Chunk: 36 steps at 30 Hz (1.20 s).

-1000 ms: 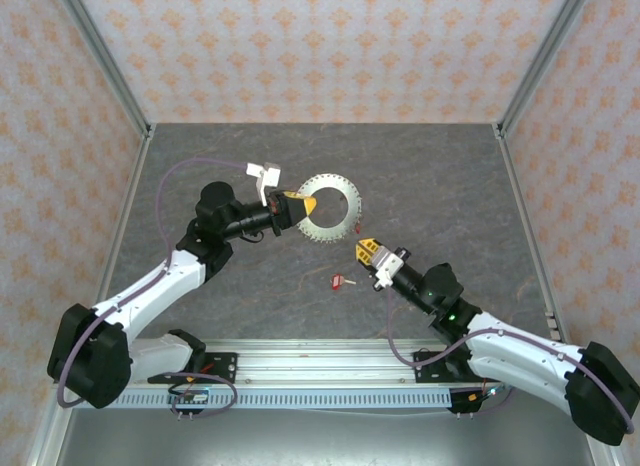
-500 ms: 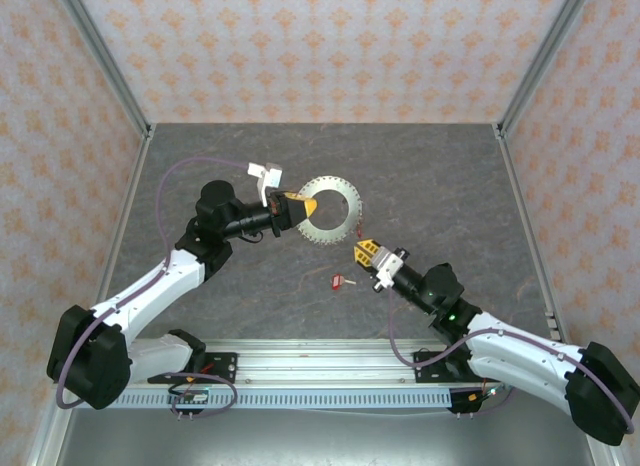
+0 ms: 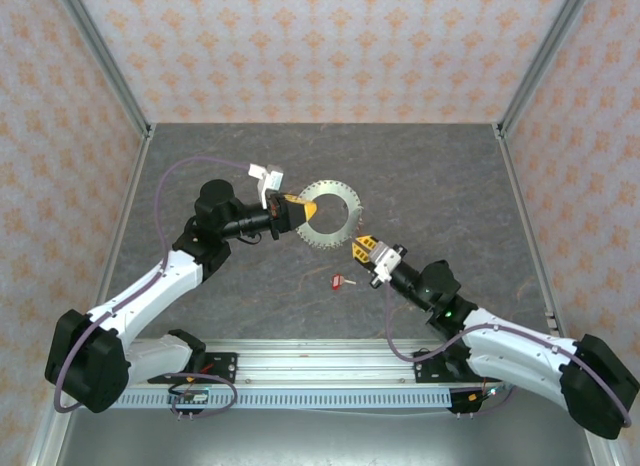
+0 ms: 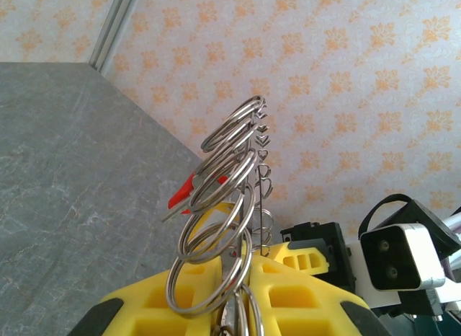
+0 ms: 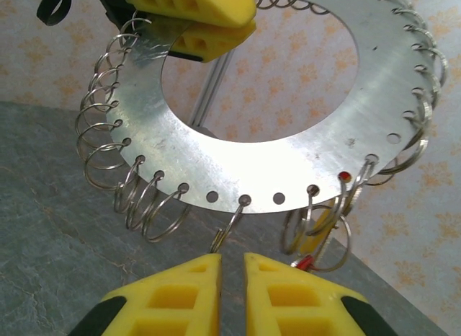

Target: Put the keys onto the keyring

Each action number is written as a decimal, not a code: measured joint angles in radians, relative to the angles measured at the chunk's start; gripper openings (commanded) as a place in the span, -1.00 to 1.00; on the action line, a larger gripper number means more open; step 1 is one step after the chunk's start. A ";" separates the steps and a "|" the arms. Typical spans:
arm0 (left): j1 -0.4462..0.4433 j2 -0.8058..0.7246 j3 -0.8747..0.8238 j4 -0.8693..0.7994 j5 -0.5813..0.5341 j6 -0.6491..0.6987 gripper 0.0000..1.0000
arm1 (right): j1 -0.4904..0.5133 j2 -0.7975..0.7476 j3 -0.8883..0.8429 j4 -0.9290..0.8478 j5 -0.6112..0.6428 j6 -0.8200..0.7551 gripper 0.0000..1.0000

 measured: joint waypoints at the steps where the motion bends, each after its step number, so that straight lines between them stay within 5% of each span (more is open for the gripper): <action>1: 0.000 0.000 0.002 -0.001 0.000 0.002 -1.00 | 0.000 0.015 0.006 0.001 -0.005 0.000 -0.70; 28: 0.000 -0.002 0.002 -0.023 -0.013 0.013 -1.00 | 0.000 -0.028 0.014 -0.026 -0.025 0.000 -0.67; 36: 0.000 -0.002 0.002 -0.010 -0.031 -0.013 -1.00 | 0.000 -0.063 0.011 -0.061 -0.128 0.015 -0.68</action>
